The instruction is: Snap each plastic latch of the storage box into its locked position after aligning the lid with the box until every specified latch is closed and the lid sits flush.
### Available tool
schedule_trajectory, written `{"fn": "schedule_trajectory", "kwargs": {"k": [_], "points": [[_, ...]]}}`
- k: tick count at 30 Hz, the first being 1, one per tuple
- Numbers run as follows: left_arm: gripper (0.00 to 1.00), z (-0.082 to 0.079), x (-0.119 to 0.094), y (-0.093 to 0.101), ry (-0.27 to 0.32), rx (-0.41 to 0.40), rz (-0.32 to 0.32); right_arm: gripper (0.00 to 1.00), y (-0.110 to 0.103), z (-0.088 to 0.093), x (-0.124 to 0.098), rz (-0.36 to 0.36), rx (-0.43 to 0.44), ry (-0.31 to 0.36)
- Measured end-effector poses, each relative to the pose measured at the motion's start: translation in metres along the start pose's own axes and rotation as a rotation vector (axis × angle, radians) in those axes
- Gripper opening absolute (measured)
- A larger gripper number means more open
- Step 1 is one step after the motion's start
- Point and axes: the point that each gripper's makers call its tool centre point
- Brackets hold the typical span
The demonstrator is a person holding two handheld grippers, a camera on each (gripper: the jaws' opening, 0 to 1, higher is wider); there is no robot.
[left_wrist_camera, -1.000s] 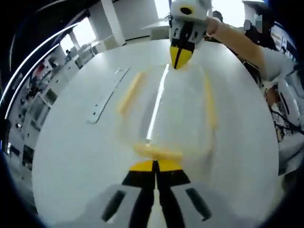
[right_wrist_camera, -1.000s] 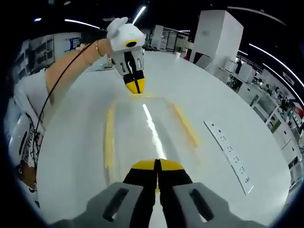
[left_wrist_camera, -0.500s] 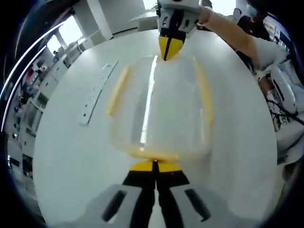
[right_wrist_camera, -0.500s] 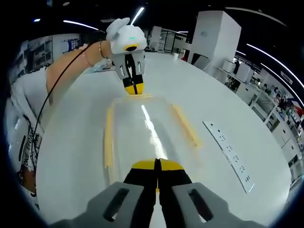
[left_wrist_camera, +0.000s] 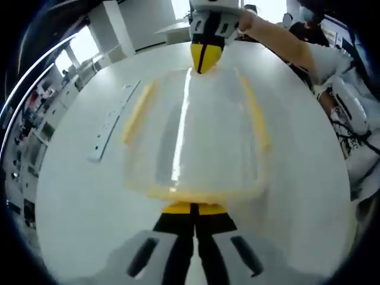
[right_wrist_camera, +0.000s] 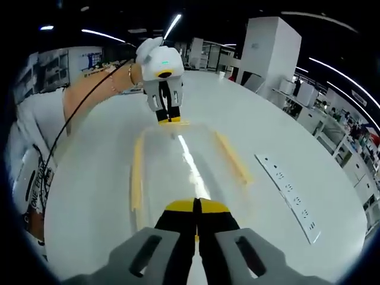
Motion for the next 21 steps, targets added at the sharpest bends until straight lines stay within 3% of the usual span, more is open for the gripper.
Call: {"fn": "schedule_trajectory", "kwargs": {"k": [3,4,7,9,11,12,14,17,19,21], "points": [[0.0,0.006,0.004,-0.006,-0.038,-0.063,0.0,0.0,-0.001,-0.002,0.001,0.001,0.02,0.023],[0.0,0.005,0.004,-0.009,-0.033,-0.045,-0.013,0.0,-0.002,-0.002,0.001,0.004,0.022,0.026],[0.0,0.006,-0.003,-0.023,-0.028,-0.103,-0.095,0.0,-0.003,-0.004,0.002,0.016,0.018,0.019],[0.0,0.022,-0.013,-0.041,-0.101,-0.11,-0.192,0.0,-0.003,-0.005,0.002,0.021,0.024,0.007],[0.0,0.029,-0.02,-0.048,-0.122,-0.129,-0.229,0.0,-0.003,-0.005,0.003,0.023,0.022,-0.004],[0.0,0.023,-0.026,-0.054,-0.082,-0.142,-0.271,0.0,-0.003,-0.006,0.003,0.023,0.022,-0.009],[0.0,0.009,-0.035,-0.057,-0.005,-0.208,-0.297,0.0,-0.002,-0.006,0.003,0.013,0.025,-0.026],[0.0,-0.028,-0.053,-0.069,0.179,-0.303,-0.353,0.0,-0.001,-0.005,0.003,-0.009,0.048,-0.06],[0.0,-0.059,-0.06,-0.06,0.287,-0.361,-0.309,0.0,-0.001,-0.004,0.003,-0.011,0.025,-0.118],[0.0,-0.08,-0.057,-0.047,0.338,-0.384,-0.242,0.0,0.0,-0.004,0.004,-0.001,0.001,-0.164]]}}
Point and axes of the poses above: the point that each gripper's makers call its tool centre point, and the gripper's own axes: x roughly forward along the fingers, y roughly to its right, z roughly out of its underside, and after that the axes turned 11 degrees about -z, right-handed
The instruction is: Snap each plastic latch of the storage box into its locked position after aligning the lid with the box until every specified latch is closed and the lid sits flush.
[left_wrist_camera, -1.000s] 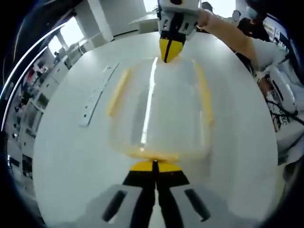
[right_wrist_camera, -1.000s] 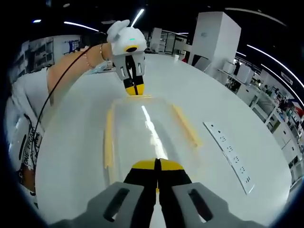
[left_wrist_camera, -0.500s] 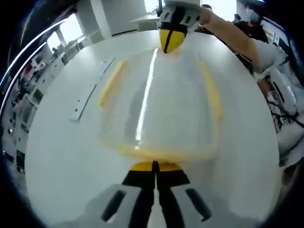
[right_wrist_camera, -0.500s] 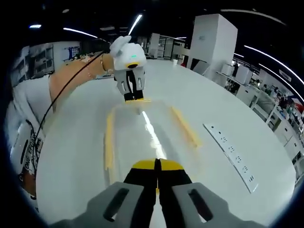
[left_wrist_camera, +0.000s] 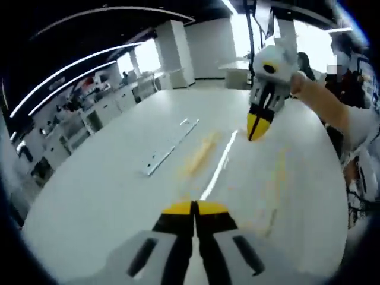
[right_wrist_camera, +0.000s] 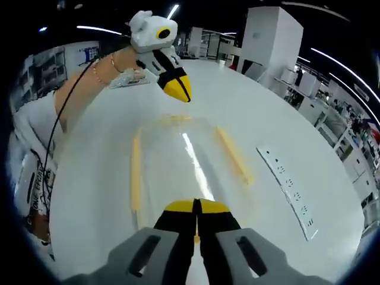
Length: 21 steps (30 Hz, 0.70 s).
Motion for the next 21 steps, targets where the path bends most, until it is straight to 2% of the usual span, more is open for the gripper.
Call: {"fn": "schedule_trajectory", "kwargs": {"k": [2,5,10,11,12,14,15,18,19,21], "points": [[0.0,-0.001,0.009,0.008,-0.01,-0.002,0.004,0.0,0.001,-0.002,0.002,0.0,-0.008,-0.028],[0.0,0.009,0.024,0.023,-0.066,0.017,0.047,0.0,0.004,-0.001,0.001,-0.011,0.005,-0.07],[0.0,0.026,0.039,0.029,-0.152,-0.004,0.055,0.0,0.012,-0.001,0.001,-0.049,0.029,-0.158],[0.0,0.022,0.04,0.031,-0.117,0.0,0.063,0.0,0.012,-0.002,0.002,-0.066,0.033,-0.168],[0.0,0.021,0.041,0.032,-0.115,0.005,0.069,0.0,0.012,-0.003,0.002,-0.072,0.037,-0.17],[0.0,0.027,0.039,0.035,-0.14,0.034,0.074,0.0,0.014,-0.007,0.006,-0.11,-0.014,-0.215],[0.0,0.028,0.038,0.036,-0.139,0.039,0.073,0.0,0.024,-0.013,0.006,-0.076,-0.034,-0.223],[0.0,0.029,0.039,0.035,-0.141,0.016,0.063,0.0,0.051,-0.042,0.006,-0.014,-0.074,-0.167],[0.0,0.03,0.039,0.036,-0.136,0.018,0.062,0.0,0.061,-0.05,0.007,-0.002,-0.114,-0.17],[0.0,0.03,0.039,0.035,-0.124,0.011,0.06,0.0,0.073,-0.049,0.01,-0.011,-0.113,-0.218]]}}
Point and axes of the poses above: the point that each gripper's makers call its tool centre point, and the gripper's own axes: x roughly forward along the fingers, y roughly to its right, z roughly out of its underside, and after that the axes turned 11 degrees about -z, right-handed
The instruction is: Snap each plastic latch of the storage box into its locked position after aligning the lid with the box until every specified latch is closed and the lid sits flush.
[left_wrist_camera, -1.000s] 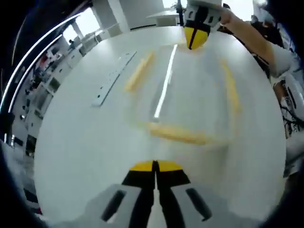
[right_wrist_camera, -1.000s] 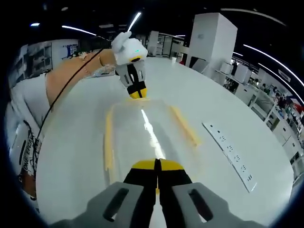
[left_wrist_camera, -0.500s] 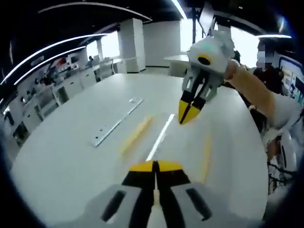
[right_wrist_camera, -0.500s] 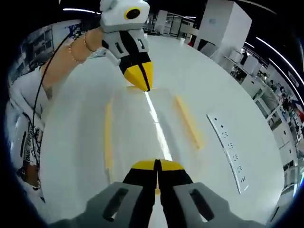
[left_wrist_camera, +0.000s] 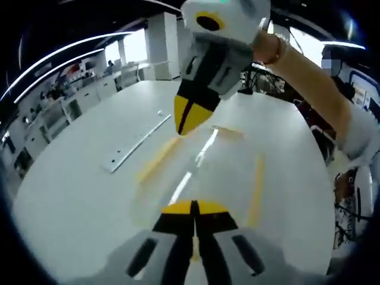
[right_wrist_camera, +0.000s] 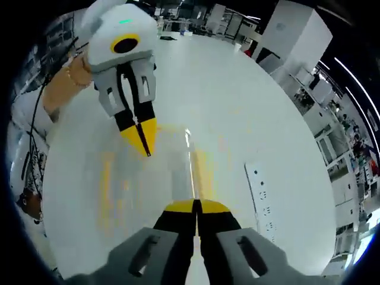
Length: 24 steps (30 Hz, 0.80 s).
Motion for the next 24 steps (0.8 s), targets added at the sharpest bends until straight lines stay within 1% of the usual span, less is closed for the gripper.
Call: {"fn": "schedule_trajectory", "kwargs": {"k": [2,3,6,8,10,11,12,13,16,18,19,20,21,24], "points": [[0.0,0.0,0.0,0.0,0.013,-0.003,0.006,0.0,0.016,0.007,0.004,0.008,-0.013,-0.07],[0.0,0.0,0.0,0.0,0.015,-0.005,0.007,0.0,0.02,0.008,0.009,-0.009,-0.016,-0.087],[0.0,-0.001,0.0,0.001,0.015,0.01,-0.001,0.0,0.029,0.01,0.018,-0.034,-0.03,-0.089],[0.0,-0.002,0.001,0.002,0.002,0.016,-0.014,0.0,0.038,0.012,0.025,-0.033,-0.045,-0.099],[0.0,-0.002,0.001,0.001,-0.011,0.021,-0.027,0.0,0.044,0.013,0.034,-0.05,-0.061,-0.117],[0.0,-0.002,0.001,0.001,-0.02,0.017,-0.033,0.0,0.039,0.013,0.039,-0.104,-0.076,-0.122],[0.0,-0.002,0.001,0.0,-0.029,0.012,-0.039,0.0,0.041,0.012,0.043,-0.11,-0.081,-0.132],[0.0,-0.002,0.001,0.0,-0.037,0.015,-0.046,0.0,0.043,0.014,0.046,-0.108,-0.09,-0.155],[0.0,-0.002,0.001,0.001,-0.045,0.03,-0.059,0.0,0.041,0.015,0.054,-0.168,-0.114,-0.179],[0.0,-0.001,0.0,0.0,-0.044,0.028,-0.062,0.0,0.025,0.018,0.063,-0.275,-0.118,-0.188],[0.0,-0.001,0.0,0.0,-0.041,0.023,-0.06,0.0,0.035,0.019,0.065,-0.224,-0.153,-0.208],[0.0,-0.001,0.0,-0.001,-0.039,0.015,-0.059,0.0,0.034,0.018,0.068,-0.239,-0.13,-0.197],[0.0,-0.001,-0.001,-0.001,-0.038,0.013,-0.059,0.0,0.034,0.019,0.068,-0.247,-0.129,-0.197],[0.0,-0.001,-0.002,-0.001,-0.032,0.004,-0.058,0.0,0.03,0.018,0.072,-0.312,-0.082,-0.155]]}}
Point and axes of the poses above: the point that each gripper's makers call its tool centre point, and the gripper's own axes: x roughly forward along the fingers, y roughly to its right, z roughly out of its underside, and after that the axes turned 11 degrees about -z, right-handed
